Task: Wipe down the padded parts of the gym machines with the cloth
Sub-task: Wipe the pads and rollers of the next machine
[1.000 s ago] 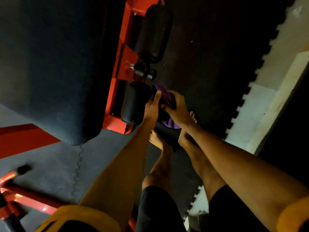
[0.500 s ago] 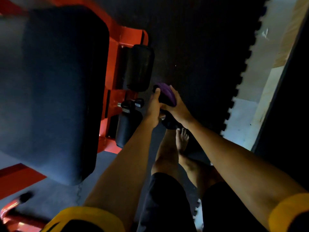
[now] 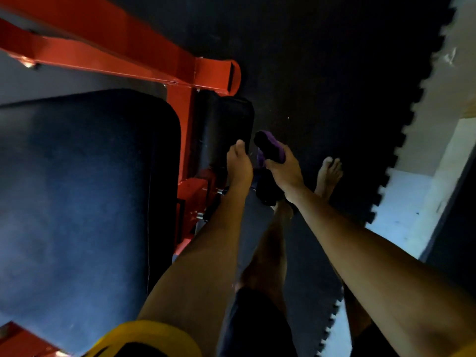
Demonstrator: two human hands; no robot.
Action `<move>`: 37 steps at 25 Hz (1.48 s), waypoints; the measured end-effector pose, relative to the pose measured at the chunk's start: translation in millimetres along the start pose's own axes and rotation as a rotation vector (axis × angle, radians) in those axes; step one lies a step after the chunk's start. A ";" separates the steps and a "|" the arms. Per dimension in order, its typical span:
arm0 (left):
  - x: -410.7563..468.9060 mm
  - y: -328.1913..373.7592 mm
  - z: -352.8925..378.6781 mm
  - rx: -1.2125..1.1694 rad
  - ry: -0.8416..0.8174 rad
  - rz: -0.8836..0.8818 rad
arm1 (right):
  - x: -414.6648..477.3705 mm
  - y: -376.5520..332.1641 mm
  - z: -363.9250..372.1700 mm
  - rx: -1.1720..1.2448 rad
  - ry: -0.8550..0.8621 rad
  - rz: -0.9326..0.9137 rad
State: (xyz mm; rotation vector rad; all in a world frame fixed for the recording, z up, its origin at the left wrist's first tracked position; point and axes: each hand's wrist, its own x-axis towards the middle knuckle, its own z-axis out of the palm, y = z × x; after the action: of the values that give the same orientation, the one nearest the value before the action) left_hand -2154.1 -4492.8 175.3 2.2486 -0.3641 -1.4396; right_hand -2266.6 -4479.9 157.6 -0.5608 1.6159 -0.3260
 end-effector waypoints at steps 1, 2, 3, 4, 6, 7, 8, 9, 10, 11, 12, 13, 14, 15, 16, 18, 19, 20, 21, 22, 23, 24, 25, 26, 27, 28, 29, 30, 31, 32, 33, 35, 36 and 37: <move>9.8 1.6 0.0 0.019 0.019 0.036 | 5.7 -4.5 5.2 0.025 0.013 -0.017; 18.3 5.0 -0.4 0.032 0.062 0.067 | 12.0 -9.2 10.8 0.042 0.029 -0.053; 28.2 6.8 0.1 0.023 0.100 0.110 | 17.7 -15.9 17.5 0.034 0.046 -0.100; 34.5 10.9 -1.1 0.010 0.152 0.160 | 22.8 -23.3 24.9 0.010 0.056 -0.160; 50.1 14.5 -3.9 0.010 0.242 0.225 | 36.2 -31.8 39.5 -0.027 0.036 -0.267; 62.5 12.0 -6.5 -0.008 0.275 0.232 | 43.2 -32.6 46.8 -0.045 -0.008 -0.297; 71.7 11.1 -9.8 -0.040 0.295 0.206 | 50.0 -30.0 53.1 -0.104 -0.044 -0.332; 81.3 7.2 -13.4 -0.058 0.301 0.151 | 57.2 -23.2 59.0 -0.203 -0.054 -0.371; 86.9 5.5 -15.2 -0.064 0.293 0.075 | 64.9 -14.4 64.9 -0.340 -0.040 -0.419; 91.5 2.6 -15.4 -0.067 0.264 0.011 | 72.3 -5.5 70.6 -0.470 -0.021 -0.465; 90.2 4.5 -15.0 -0.046 0.231 -0.024 | 77.7 -0.7 76.0 -0.562 -0.008 -0.492; 91.0 4.9 -14.9 -0.016 0.214 -0.024 | 82.7 0.0 80.7 -0.593 -0.003 -0.497; 89.2 7.3 -15.4 0.015 0.205 -0.017 | 87.8 -4.4 84.8 -0.589 0.006 -0.494; 91.7 7.1 -16.0 0.044 0.197 -0.003 | 94.9 -10.7 88.2 -0.576 0.030 -0.497; 92.9 5.1 -16.6 0.058 0.193 0.010 | 102.0 -20.3 89.9 -0.558 0.058 -0.502; 93.7 1.1 -17.4 0.061 0.183 -0.001 | 114.6 -35.0 92.2 -0.527 0.123 -0.499; 94.7 0.4 -19.2 0.053 0.173 -0.022 | 116.1 -38.8 93.8 -0.504 0.145 -0.481; 96.5 3.8 -20.3 0.042 0.172 -0.030 | 112.5 -39.6 97.6 -0.486 0.162 -0.473; 106.0 3.5 -18.9 -0.002 0.174 -0.071 | 105.4 -36.8 99.2 -0.481 0.183 -0.472; 113.8 1.3 -20.8 -0.036 0.174 -0.093 | 94.6 -29.1 101.7 -0.492 0.198 -0.474; 124.4 -8.9 -26.7 -0.086 0.188 -0.130 | 83.8 -14.7 104.4 -0.513 0.188 -0.481; 137.1 -24.4 -32.0 -0.112 0.196 -0.171 | 71.2 0.3 106.3 -0.549 0.150 -0.473; 149.7 -33.0 -32.1 -0.097 0.156 -0.190 | 60.0 18.2 108.1 -0.607 0.111 -0.460; 119.2 -21.2 -43.6 -0.062 0.147 -0.164 | 50.3 34.3 111.6 -0.688 0.096 -0.471; 146.6 -33.6 -28.8 -0.061 0.168 -0.217 | 45.5 47.2 114.8 -0.776 0.100 -0.511; 126.5 -18.5 -32.7 -0.083 0.160 -0.224 | 47.0 52.6 116.2 -0.823 0.091 -0.540; 119.4 -6.5 -31.5 -0.039 0.135 -0.175 | 53.7 50.4 115.6 -0.824 0.105 -0.555; 111.4 4.0 -29.4 -0.046 0.138 -0.156 | 59.2 38.8 115.0 -0.762 0.118 -0.531; 102.4 7.5 -28.2 -0.056 0.147 -0.123 | 62.4 22.3 112.6 -0.647 0.163 -0.501; 90.1 10.8 -27.2 -0.070 0.149 -0.101 | 68.5 1.4 110.4 -0.533 0.187 -0.478; 80.2 12.3 -24.9 -0.074 0.149 -0.068 | 86.3 -16.2 106.0 -0.441 0.215 -0.476; 75.0 11.8 -18.0 -0.069 0.171 -0.032 | 105.2 -47.0 101.5 -0.364 0.254 -0.462; 74.7 12.4 -18.3 -0.078 0.166 -0.036 | 104.7 -47.1 103.9 -0.375 0.283 -0.457; 77.8 12.3 -19.6 -0.091 0.168 -0.030 | 93.8 -29.1 110.8 -0.410 0.292 -0.476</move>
State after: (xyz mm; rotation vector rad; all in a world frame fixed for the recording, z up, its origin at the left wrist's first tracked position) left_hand -2103.3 -4533.8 127.1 2.2890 -0.2083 -1.2447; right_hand -2157.2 -4541.7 79.4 -1.2671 1.8307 -0.4448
